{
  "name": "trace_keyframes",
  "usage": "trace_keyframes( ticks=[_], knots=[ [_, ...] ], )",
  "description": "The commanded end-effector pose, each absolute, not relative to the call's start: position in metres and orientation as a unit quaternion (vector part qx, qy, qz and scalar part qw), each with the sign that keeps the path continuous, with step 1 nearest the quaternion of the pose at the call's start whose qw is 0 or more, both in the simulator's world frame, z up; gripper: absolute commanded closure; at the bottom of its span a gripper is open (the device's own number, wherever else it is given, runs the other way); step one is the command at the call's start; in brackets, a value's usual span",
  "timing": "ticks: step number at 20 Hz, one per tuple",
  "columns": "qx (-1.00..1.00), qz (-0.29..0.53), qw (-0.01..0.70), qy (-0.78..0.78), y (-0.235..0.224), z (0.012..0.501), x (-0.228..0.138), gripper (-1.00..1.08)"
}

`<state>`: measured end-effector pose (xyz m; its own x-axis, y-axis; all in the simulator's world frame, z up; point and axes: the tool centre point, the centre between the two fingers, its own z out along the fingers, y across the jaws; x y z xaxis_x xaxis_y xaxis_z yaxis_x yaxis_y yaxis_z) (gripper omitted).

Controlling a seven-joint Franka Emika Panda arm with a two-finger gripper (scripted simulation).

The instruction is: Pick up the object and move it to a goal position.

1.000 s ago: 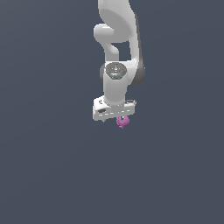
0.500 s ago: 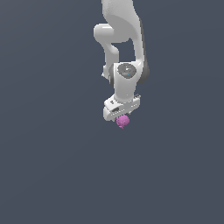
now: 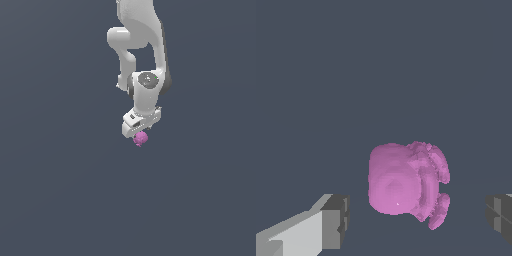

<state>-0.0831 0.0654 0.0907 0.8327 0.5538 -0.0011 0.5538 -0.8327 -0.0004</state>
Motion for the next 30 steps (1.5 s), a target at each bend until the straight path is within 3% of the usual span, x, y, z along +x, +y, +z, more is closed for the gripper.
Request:
trace_keyframes(
  ticks=[1, 17, 18, 30],
  knots=[
    [-0.957, 0.001, 0.0, -0.289, 0.065, 0.089, -0.083, -0.92],
    [-0.956, 0.0, 0.0, -0.292, 0.066, 0.04, -0.084, -0.92],
    [-0.956, 0.0, 0.0, -0.292, 0.066, 0.04, -0.084, 1.08],
    [-0.957, 0.0, 0.0, -0.292, 0.065, 0.042, -0.084, 1.08]
  ],
)
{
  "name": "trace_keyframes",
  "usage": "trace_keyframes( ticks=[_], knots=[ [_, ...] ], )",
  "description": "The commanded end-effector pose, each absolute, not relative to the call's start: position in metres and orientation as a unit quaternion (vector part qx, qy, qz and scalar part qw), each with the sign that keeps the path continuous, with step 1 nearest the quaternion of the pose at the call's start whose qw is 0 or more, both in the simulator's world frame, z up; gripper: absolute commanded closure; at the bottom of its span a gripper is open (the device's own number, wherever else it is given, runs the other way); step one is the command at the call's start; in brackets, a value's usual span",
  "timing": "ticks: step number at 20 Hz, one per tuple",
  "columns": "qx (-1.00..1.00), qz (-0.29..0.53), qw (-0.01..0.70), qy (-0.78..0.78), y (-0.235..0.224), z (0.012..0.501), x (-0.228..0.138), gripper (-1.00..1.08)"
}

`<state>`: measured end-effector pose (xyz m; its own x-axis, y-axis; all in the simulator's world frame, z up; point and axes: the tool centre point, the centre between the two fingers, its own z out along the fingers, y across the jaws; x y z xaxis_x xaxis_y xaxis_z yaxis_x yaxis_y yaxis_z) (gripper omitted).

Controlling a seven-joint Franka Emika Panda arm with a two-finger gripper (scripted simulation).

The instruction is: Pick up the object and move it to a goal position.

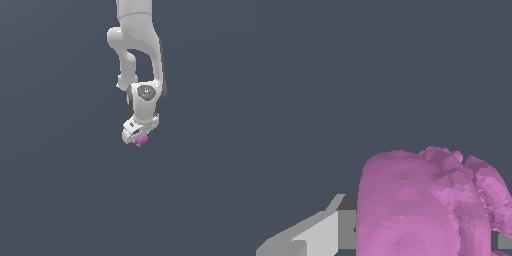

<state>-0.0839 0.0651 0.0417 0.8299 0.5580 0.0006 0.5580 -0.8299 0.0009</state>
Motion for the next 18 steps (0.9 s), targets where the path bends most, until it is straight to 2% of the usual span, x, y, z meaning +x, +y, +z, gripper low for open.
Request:
trace_keyframes(
  ticks=[1, 9, 18],
  knots=[
    [0.957, 0.0, 0.0, 0.292, 0.065, 0.044, -0.084, 1.08],
    [0.956, 0.0, 0.0, 0.292, 0.057, 0.076, -0.078, 1.08],
    [0.956, 0.0, -0.001, 0.292, 0.038, 0.153, -0.065, 1.08]
  ],
)
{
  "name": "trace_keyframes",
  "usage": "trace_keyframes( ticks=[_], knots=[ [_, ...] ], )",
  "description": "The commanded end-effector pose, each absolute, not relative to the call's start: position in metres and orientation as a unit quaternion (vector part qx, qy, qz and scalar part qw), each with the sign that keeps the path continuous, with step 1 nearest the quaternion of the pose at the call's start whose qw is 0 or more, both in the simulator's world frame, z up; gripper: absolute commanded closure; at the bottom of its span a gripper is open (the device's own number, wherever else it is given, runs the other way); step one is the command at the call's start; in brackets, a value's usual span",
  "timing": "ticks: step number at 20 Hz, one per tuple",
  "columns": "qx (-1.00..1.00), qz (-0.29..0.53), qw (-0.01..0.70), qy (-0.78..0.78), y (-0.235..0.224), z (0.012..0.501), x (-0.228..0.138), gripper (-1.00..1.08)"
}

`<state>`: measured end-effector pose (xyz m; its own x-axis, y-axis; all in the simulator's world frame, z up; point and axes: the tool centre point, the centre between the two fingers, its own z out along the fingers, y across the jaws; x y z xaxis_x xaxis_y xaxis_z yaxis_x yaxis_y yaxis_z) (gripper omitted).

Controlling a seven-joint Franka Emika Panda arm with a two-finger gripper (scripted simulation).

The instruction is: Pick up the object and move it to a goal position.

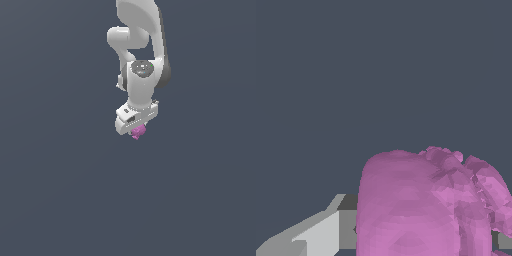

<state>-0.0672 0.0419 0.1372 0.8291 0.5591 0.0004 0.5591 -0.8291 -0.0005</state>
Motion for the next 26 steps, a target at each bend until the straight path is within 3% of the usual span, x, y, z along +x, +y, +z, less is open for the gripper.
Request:
trace_keyframes(
  ticks=[1, 15, 26],
  knots=[
    [-0.956, 0.0, 0.001, -0.292, 0.036, 0.163, -0.063, 1.08],
    [-0.956, 0.0, 0.001, -0.293, 0.002, 0.3, -0.035, 1.08],
    [-0.956, 0.0, 0.0, -0.292, -0.011, 0.351, -0.022, 1.08]
  ],
)
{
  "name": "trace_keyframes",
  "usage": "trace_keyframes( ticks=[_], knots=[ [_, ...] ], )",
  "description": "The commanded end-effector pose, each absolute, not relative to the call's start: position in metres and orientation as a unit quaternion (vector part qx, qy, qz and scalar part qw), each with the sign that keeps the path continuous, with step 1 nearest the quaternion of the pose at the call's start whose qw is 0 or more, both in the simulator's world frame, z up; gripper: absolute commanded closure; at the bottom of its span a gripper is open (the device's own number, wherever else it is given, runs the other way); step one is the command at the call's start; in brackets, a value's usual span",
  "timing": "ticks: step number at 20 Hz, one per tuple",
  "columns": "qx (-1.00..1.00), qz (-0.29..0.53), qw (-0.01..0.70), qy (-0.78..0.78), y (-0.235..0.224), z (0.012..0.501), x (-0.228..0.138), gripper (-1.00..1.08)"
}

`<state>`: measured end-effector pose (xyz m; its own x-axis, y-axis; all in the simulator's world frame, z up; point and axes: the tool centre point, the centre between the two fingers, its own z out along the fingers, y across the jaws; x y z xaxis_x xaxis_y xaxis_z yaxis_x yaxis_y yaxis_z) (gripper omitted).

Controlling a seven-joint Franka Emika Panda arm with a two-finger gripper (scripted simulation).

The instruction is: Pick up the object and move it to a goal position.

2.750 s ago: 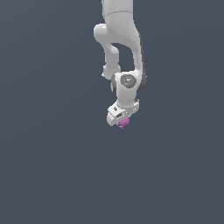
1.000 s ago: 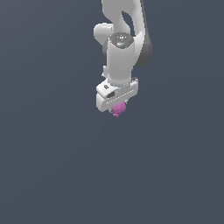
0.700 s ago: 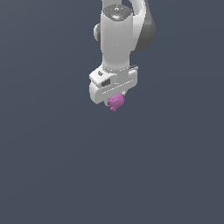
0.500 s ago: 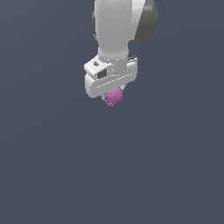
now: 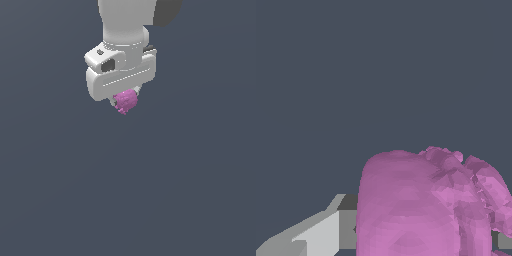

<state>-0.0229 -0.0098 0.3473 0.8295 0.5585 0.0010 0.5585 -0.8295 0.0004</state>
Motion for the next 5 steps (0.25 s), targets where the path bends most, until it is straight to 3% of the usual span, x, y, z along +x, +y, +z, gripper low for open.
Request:
trace_keyframes(
  ticks=[1, 5],
  knots=[
    [0.956, 0.0, 0.0, 0.292, -0.0112, 0.3531, -0.0211, 1.08],
    [0.956, 0.0, 0.0, 0.292, -0.0119, 0.3556, -0.0199, 1.08]
  ],
)
